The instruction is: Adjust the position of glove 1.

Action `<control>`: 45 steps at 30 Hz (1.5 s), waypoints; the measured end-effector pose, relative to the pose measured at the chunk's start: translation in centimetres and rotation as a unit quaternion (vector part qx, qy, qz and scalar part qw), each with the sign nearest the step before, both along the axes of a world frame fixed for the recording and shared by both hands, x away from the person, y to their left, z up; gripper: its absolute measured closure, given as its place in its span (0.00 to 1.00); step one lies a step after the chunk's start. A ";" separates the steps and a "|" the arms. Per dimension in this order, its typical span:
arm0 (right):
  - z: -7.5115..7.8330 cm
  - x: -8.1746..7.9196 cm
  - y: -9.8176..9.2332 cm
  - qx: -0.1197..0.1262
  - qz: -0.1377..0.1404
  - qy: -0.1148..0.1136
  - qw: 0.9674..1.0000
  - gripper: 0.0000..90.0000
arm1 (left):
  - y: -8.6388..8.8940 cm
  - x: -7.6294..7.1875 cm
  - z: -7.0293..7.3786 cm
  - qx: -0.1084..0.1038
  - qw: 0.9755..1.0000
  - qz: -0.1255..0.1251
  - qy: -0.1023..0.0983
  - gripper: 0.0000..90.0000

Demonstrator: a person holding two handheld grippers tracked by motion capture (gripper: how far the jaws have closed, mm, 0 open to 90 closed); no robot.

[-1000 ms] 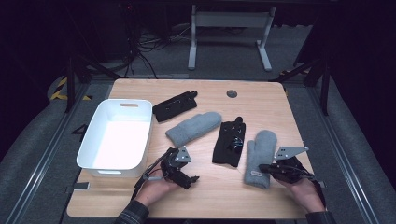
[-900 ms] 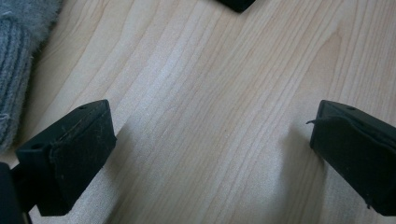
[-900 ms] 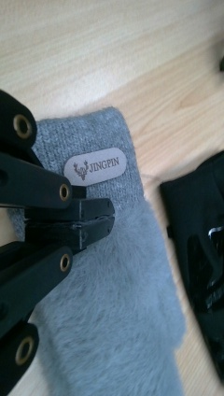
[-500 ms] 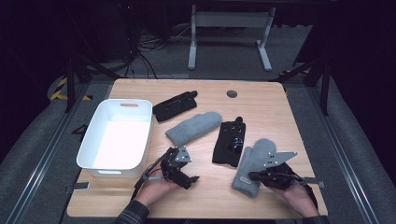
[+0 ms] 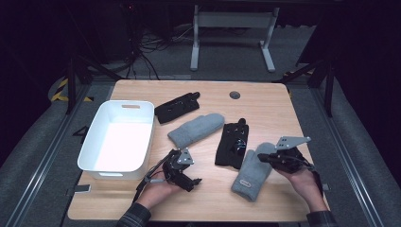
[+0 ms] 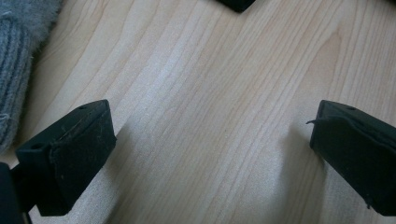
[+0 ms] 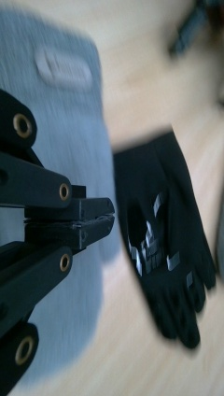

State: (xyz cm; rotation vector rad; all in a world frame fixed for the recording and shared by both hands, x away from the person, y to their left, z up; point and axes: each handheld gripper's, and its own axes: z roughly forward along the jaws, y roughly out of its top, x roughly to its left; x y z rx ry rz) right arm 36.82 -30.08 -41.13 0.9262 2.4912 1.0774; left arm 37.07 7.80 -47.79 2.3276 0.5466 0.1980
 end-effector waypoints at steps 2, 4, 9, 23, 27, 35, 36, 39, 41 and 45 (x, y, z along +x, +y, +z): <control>-0.2 1.0 -0.6 -0.001 -0.016 0.002 1.000 1.00 | 0.0 0.0 0.0 0.000 1.000 0.000 0.001 0.01; -0.5 2.2 -1.2 -0.004 -0.030 0.006 1.000 1.00 | 0.0 0.0 0.0 0.000 1.000 0.000 0.001 0.00; -1.5 4.0 -1.8 -0.025 -0.052 0.020 0.998 1.00 | 0.0 0.0 0.0 0.000 1.000 0.000 0.001 0.01; -2.4 1.7 -3.4 -0.043 -0.060 0.040 0.996 1.00 | 0.0 0.0 0.0 0.000 1.000 0.000 0.000 0.01; -2.3 0.5 -3.2 -0.049 -0.058 0.041 0.996 1.00 | 0.0 0.0 0.0 0.000 1.000 0.001 0.000 0.01; -2.2 -1.5 -2.5 -0.054 -0.042 0.048 0.996 1.00 | 0.0 0.0 0.0 0.000 1.000 0.002 0.000 0.01; -2.2 -1.8 -2.4 -0.052 -0.042 0.049 0.997 1.00 | 0.0 0.0 0.0 0.000 1.000 0.001 0.000 0.01; -2.2 -2.6 -1.8 -0.053 -0.029 0.049 0.997 1.00 | 0.0 0.0 0.0 0.000 1.000 0.002 0.000 0.01; -2.2 -3.1 -1.3 -0.052 -0.022 0.050 0.997 1.00 | 0.0 0.0 0.0 0.000 1.000 0.001 0.000 0.01; -2.2 -3.6 0.0 -0.053 -0.002 0.050 0.997 1.00 | 0.0 0.0 0.0 0.000 1.000 0.001 0.000 0.01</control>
